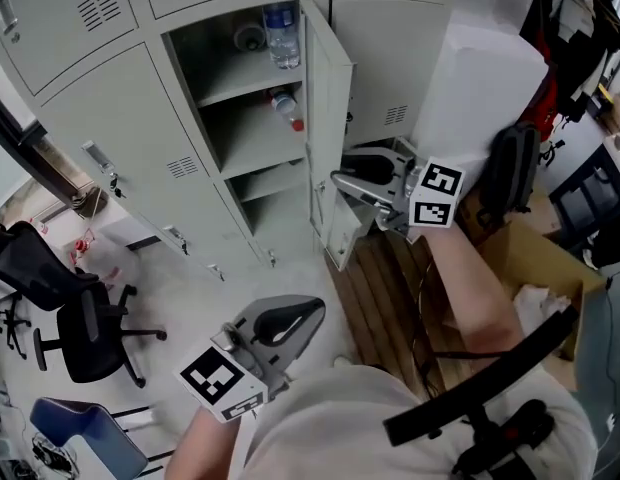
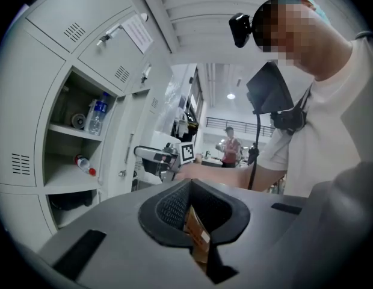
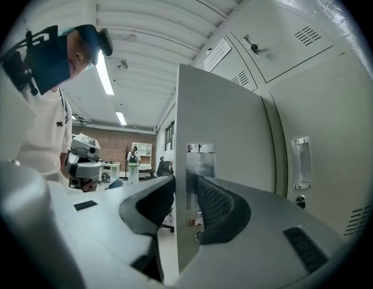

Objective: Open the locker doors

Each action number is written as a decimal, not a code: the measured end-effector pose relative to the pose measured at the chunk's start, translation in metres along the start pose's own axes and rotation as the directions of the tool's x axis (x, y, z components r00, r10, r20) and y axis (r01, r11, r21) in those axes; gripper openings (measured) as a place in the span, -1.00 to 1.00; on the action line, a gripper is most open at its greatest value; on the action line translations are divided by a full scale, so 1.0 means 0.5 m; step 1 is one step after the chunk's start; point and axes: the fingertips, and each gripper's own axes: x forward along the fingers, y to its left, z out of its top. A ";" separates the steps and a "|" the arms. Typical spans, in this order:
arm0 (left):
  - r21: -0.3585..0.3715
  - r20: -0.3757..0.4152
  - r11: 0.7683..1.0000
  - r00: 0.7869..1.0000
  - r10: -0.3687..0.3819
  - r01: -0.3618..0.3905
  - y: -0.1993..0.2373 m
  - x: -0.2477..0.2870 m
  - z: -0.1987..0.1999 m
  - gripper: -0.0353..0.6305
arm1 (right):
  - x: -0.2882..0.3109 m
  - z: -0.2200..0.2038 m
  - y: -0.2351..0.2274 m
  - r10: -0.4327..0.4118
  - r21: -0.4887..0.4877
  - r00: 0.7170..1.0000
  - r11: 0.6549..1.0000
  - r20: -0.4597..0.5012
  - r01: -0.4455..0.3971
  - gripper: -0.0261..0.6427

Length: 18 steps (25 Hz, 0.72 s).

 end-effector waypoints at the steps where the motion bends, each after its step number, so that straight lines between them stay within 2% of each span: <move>1: -0.001 -0.004 1.000 1.000 0.011 -0.011 -0.005 0.012 -0.002 -0.86 | -0.010 0.000 -0.004 0.027 0.002 1.000 1.000 0.007 -0.027 -0.61; 4: -0.008 -0.002 0.999 0.999 0.051 -0.051 -0.017 0.044 -0.007 -0.86 | -0.040 -0.001 -0.018 0.098 0.010 0.995 0.995 0.028 -0.099 -0.61; 9: -0.028 0.006 0.994 0.994 0.106 -0.105 -0.033 0.082 -0.015 -0.86 | -0.089 -0.001 -0.042 0.158 0.022 0.986 0.987 0.054 -0.159 -0.61; 18: -0.054 -0.030 0.986 0.988 0.153 -0.155 -0.050 0.119 -0.035 -0.86 | -0.127 -0.001 -0.065 0.176 0.038 0.980 0.983 0.099 -0.180 -0.61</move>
